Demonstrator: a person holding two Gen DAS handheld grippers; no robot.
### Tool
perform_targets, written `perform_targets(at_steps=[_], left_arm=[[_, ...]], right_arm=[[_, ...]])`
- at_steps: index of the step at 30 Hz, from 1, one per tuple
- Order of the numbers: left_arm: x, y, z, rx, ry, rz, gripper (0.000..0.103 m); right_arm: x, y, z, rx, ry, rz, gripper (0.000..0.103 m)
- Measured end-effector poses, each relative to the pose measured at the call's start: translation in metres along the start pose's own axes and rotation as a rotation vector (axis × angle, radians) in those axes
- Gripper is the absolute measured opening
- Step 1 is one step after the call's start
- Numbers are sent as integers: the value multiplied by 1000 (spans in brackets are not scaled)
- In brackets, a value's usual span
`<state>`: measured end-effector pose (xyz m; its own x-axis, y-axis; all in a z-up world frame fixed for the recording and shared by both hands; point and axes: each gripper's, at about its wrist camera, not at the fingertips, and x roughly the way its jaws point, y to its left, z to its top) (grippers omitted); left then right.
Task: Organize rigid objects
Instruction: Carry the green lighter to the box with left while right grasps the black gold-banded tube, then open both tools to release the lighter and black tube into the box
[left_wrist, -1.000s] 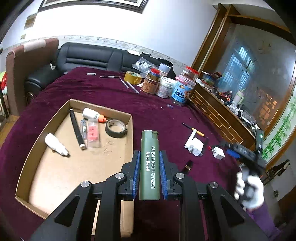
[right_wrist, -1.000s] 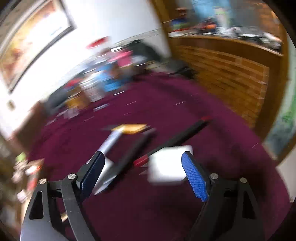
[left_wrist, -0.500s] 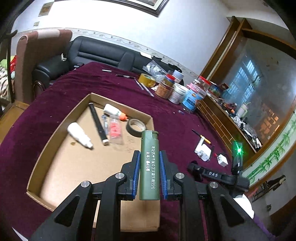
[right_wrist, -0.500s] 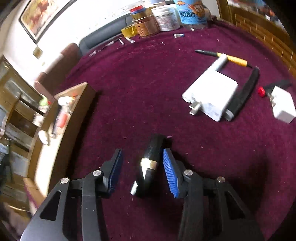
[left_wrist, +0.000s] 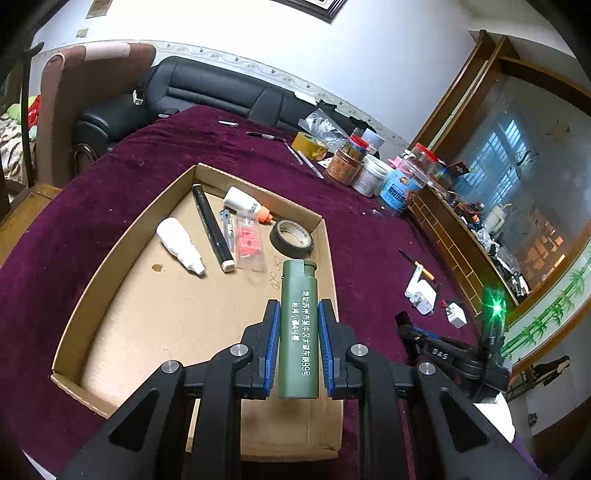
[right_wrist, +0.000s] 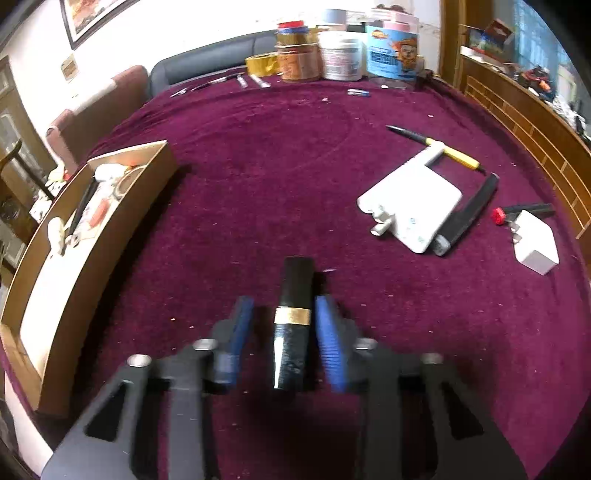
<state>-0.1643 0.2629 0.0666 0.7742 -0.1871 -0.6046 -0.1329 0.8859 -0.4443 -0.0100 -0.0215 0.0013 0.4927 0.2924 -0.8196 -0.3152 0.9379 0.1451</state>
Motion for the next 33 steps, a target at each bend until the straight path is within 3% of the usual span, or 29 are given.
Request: perform_targets(at_steps=[5, 10, 15, 20, 24, 29, 33], left_arm=[[2, 8, 9, 14, 17, 56, 17], [23, 18, 19, 20, 97, 86, 17], [56, 21, 24, 6, 216, 99, 17], [92, 22, 31, -21, 311, 105, 17], [118, 30, 37, -88, 369, 74, 16], [122, 40, 43, -161, 363, 42, 16], [116, 51, 41, -210, 335, -7, 18]], right_arm=[[-6, -12, 2, 41, -7, 88, 15], [-22, -8, 18, 82, -34, 229, 15], [-25, 28, 39, 53, -19, 334, 15], [-3, 90, 60, -2, 52, 421, 16], [18, 126, 72, -25, 97, 445, 16], [43, 150, 77, -58, 124, 409, 16], [58, 148, 77, -59, 150, 379, 16]])
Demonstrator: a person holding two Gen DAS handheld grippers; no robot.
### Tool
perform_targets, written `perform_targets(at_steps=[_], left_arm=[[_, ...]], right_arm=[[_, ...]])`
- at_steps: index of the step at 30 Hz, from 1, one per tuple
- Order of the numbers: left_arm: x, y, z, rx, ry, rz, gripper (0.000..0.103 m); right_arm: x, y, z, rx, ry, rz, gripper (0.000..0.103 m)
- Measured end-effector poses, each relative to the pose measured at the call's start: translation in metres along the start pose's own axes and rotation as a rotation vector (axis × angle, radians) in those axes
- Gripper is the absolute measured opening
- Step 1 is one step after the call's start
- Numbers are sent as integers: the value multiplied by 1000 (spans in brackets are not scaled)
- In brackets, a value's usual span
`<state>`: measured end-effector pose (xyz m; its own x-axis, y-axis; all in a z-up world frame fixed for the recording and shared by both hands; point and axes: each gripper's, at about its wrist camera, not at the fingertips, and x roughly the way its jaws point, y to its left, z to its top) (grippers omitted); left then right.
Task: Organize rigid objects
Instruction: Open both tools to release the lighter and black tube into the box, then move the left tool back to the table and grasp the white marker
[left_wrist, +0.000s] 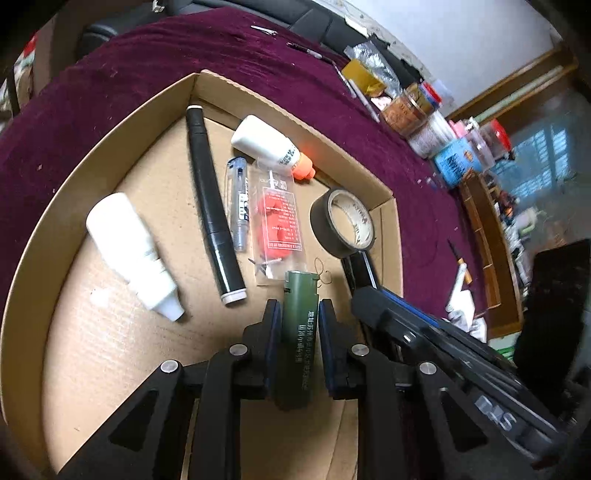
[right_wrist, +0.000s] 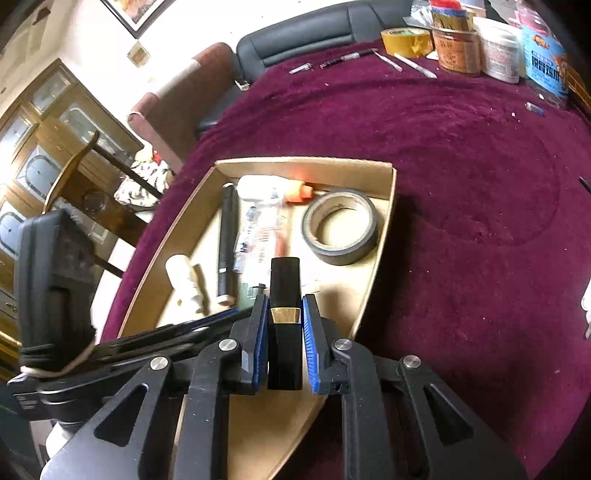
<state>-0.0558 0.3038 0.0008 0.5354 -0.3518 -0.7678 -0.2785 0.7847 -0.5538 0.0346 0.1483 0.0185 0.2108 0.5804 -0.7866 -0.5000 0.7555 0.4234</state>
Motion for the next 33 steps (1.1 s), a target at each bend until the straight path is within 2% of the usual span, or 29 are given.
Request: perform_targets(at_steps=[1, 2, 4, 7, 9, 14, 17, 20, 21, 22, 23, 24, 25, 26, 28, 30, 31, 33], left_arm=[[-3, 3, 1, -13, -10, -23, 27], [-9, 5, 0, -21, -31, -51, 39], [-20, 6, 1, -20, -70, -58, 50], [-38, 6, -3, -8, -115, -69, 58], [-50, 7, -7, -3, -139, -73, 60], [-68, 8, -15, 13, -189, -43, 60], [-71, 1, -19, 27, -204, -23, 60], [-70, -10, -24, 55, -202, -8, 60], [-68, -13, -25, 59, -197, -7, 60], [-65, -16, -25, 62, -188, -3, 60], [-61, -18, -25, 61, -177, 2, 60], [-54, -20, -21, 50, -163, 1, 60], [-46, -20, -16, 30, -146, 0, 60], [-41, -19, -13, 14, -132, 3, 60], [-23, -15, -4, -39, -98, 18, 60], [-11, -17, -3, -67, -48, 15, 60], [-13, -21, -7, -65, -43, -1, 60], [-26, -42, -16, -12, -99, 4, 60]], right_arm=[[1, -3, 2, -2, 5, -7, 16], [5, -2, 3, -16, 17, -20, 16], [9, -1, 3, -35, 30, -33, 16], [8, 3, 4, -44, 14, -43, 17], [7, 2, 4, -42, 13, -33, 17], [-16, -8, 2, -24, -52, 1, 17], [-50, -15, -5, -49, -151, -8, 17], [-104, -27, -17, -104, -347, -134, 18], [-122, -32, -24, -122, -428, -193, 21], [-142, -41, -32, -140, -529, -272, 34], [-155, -49, -37, -145, -596, -320, 63], [-168, -61, -42, -133, -657, -369, 77], [-180, -78, -47, -95, -695, -418, 86], [-189, -95, -48, -53, -685, -423, 86], [-198, -123, -48, 26, -648, -370, 86], [-212, -152, -57, 110, -650, -349, 86], [-220, -165, -62, 132, -662, -358, 86], [-232, -179, -70, 145, -683, -389, 86]])
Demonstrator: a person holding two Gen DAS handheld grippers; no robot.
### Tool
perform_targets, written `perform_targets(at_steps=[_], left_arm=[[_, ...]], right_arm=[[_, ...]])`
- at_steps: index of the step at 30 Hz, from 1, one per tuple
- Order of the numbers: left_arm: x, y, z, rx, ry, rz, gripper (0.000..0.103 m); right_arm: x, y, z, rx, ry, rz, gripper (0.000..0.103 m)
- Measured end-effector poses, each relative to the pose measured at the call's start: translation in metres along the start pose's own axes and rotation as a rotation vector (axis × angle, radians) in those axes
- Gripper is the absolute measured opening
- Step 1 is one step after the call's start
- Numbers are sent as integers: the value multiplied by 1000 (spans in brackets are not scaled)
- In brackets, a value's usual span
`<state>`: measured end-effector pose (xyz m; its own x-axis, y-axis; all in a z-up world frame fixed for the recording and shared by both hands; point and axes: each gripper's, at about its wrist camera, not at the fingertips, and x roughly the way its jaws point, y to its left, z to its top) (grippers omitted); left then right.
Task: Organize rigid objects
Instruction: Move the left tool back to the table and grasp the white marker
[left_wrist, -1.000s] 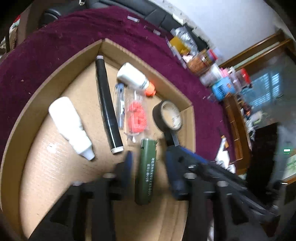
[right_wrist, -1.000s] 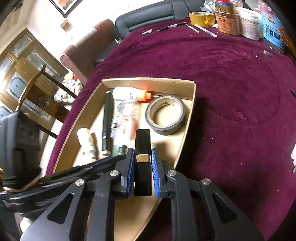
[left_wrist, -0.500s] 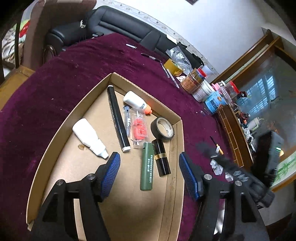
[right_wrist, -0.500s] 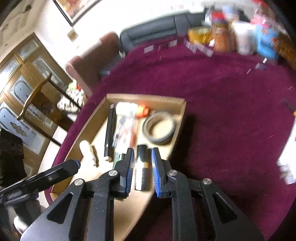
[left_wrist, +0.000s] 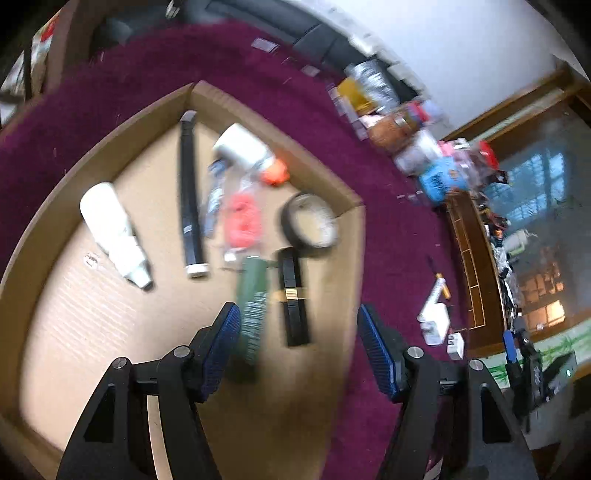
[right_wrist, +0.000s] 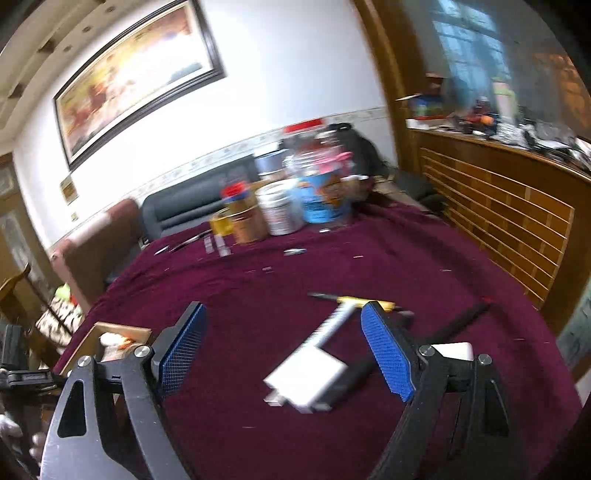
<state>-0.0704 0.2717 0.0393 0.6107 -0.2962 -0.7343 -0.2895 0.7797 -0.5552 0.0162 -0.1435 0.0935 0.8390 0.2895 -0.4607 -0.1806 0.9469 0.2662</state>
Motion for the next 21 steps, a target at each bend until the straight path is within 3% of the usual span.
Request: perform_targets(at_steps=[4, 6, 11, 14, 15, 16, 21], left_arm=[[-39, -62, -16, 217, -154, 39, 62], [-42, -96, -25, 323, -172, 49, 75], [7, -163, -51, 491, -45, 58, 76], [47, -190, -63, 524, 37, 56, 76], [63, -200, -66, 536, 53, 62, 76], [75, -208, -67, 542, 65, 64, 76], [155, -260, -51, 562, 132, 30, 76]], right_arm=[[-3, -45, 13, 48, -36, -60, 86], [6, -63, 21, 80, -39, -87, 86], [56, -103, 32, 176, -7, -125, 85], [60, -125, 16, 218, -6, -170, 85], [62, -135, 14, 270, 38, -157, 85], [60, -141, 13, 311, 31, -121, 85], [55, -149, 16, 340, 19, -109, 85]])
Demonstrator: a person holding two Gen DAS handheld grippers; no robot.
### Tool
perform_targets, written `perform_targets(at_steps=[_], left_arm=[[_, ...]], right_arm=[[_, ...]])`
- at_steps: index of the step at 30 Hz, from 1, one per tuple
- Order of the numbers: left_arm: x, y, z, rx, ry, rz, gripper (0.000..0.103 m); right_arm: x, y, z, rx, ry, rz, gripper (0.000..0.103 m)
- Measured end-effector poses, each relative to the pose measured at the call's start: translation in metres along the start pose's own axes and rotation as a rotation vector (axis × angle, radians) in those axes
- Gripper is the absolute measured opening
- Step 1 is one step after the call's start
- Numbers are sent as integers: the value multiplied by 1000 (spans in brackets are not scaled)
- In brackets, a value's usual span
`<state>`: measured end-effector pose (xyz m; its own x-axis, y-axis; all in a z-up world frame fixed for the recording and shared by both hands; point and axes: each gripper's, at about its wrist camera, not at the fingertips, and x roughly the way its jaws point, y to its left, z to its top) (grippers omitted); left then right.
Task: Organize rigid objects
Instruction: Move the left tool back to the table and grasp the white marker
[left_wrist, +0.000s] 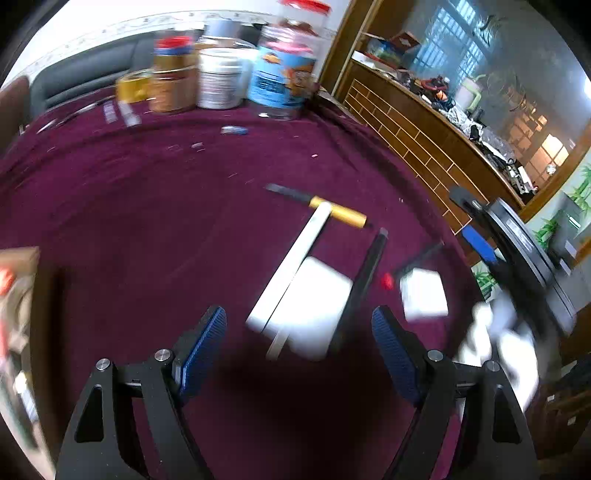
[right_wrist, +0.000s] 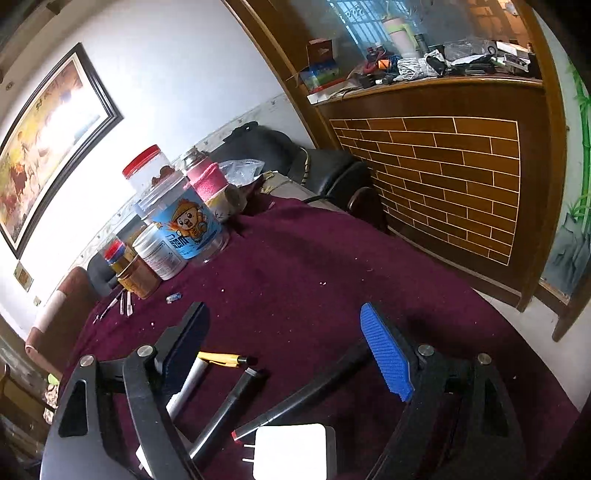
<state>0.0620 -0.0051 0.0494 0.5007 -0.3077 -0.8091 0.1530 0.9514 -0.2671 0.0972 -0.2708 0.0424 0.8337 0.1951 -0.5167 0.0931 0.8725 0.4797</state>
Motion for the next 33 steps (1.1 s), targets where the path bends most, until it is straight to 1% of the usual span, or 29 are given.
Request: perform_targets(at_steps=[2, 3, 4, 6, 7, 8, 9, 10, 11, 13, 14, 15, 16, 18, 21, 24, 25, 26, 27, 28, 29, 30, 31, 32, 33], left_arm=[[25, -10, 20, 21, 17, 31, 76], [40, -14, 31, 30, 37, 41, 76], [54, -15, 35, 43, 66, 46, 76], [81, -17, 42, 65, 149, 67, 75], [81, -20, 42, 88, 123, 80, 75], [80, -22, 41, 109, 126, 80, 69], [81, -22, 39, 125, 145, 75, 63], [77, -21, 37, 139, 131, 95, 31], [74, -19, 36, 154, 130, 122, 18], [66, -7, 32, 138, 136, 124, 14], [62, -1, 29, 131, 133, 142, 11], [55, 5, 23, 132, 126, 169, 11], [49, 11, 17, 133, 120, 180, 11], [34, 23, 3, 120, 108, 184, 11], [12, 40, -14, 81, 97, 157, 11], [0, 50, -29, 48, 83, 141, 11], [2, 50, -31, 50, 86, 141, 14], [4, 49, -36, 59, 95, 152, 20], [3, 44, -42, 84, 65, 167, 22], [6, 38, -45, 107, 52, 181, 35], [8, 30, -47, 137, 37, 192, 43], [11, 20, -51, 171, 26, 231, 45], [12, 15, -52, 192, 7, 249, 44], [13, 12, -52, 200, 2, 242, 40], [13, 13, -51, 185, 8, 217, 34]], right_arm=[[1, 0, 0, 1, 12, 0, 85], [2, -1, 0, 6, 25, 0, 85], [4, -3, 0, 16, 36, 6, 85], [7, -6, 1, 27, 46, 10, 85], [8, -6, 2, 31, 47, 11, 85], [7, -7, 2, 36, 46, 13, 85], [7, -7, 2, 40, 47, 14, 85], [7, -7, 2, 41, 48, 16, 85], [7, -7, 2, 42, 49, 16, 85], [7, -6, 1, 34, 54, 8, 85], [7, -4, 0, 27, 57, 7, 85], [7, -3, 0, 23, 55, 5, 85], [7, -2, 0, 16, 52, 2, 85], [7, 0, -1, 3, 49, -4, 85], [10, 1, -3, -7, 67, -8, 85], [14, 2, -5, -15, 84, -16, 85], [15, 2, -5, -19, 84, -20, 85], [15, 2, -6, -25, 84, -26, 85], [15, 3, -6, -29, 82, -31, 85], [16, 3, -6, -32, 81, -34, 85], [17, 3, -7, -35, 82, -36, 85], [17, 3, -7, -39, 83, -41, 85], [18, 4, -7, -46, 84, -47, 85], [19, 5, -8, -52, 85, -50, 85], [19, 6, -8, -56, 86, -52, 85]])
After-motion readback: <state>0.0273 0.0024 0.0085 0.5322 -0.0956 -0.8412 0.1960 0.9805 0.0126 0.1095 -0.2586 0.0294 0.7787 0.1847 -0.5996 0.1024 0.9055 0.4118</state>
